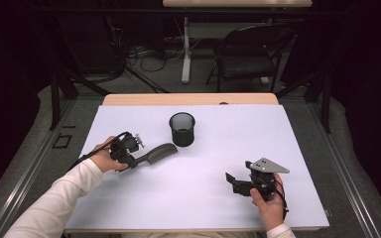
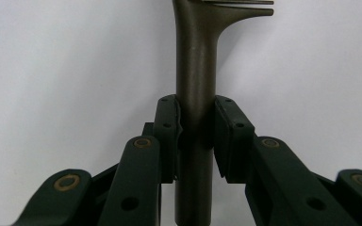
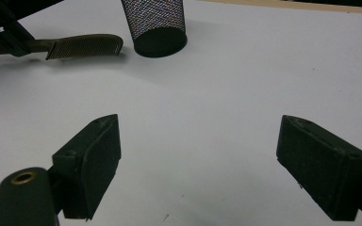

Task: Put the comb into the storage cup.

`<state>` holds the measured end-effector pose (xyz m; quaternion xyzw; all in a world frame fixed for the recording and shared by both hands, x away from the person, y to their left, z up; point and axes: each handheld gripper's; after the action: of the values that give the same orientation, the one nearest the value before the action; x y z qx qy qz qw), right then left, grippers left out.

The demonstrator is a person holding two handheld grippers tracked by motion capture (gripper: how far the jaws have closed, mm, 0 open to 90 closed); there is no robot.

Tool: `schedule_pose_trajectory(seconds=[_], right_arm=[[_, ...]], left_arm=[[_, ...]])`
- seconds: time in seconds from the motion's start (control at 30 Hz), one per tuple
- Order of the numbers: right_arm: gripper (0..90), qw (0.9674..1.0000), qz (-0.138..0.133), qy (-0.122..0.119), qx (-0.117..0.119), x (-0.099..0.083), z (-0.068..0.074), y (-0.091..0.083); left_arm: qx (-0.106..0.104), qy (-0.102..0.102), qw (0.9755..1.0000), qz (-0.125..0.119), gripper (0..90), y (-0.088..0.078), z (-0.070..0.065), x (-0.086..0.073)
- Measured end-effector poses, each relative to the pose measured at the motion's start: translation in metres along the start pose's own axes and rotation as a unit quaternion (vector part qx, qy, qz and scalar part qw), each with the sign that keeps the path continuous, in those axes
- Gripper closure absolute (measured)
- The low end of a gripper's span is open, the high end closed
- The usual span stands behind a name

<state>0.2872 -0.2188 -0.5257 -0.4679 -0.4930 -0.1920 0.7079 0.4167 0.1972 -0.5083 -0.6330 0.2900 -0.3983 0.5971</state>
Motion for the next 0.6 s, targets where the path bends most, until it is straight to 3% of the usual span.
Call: schedule_pose_trajectory(seconds=[0.6], right_arm=[[14.5,1.0000,0.001,0.001,0.000,0.000,-0.001,0.001]], left_arm=[[-0.001,-0.006,0.9997,-0.022,72.9,-0.016,-0.004,-0.009]])
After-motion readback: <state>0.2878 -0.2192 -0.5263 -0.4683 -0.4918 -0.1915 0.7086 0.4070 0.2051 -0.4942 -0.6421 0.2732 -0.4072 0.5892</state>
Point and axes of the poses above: each handheld gripper's, and its own axes: y roughly forward along the jaws, x roughly out of its top, z roughly to its left, and after that the axes turned 2 degrees about -y, right-handed
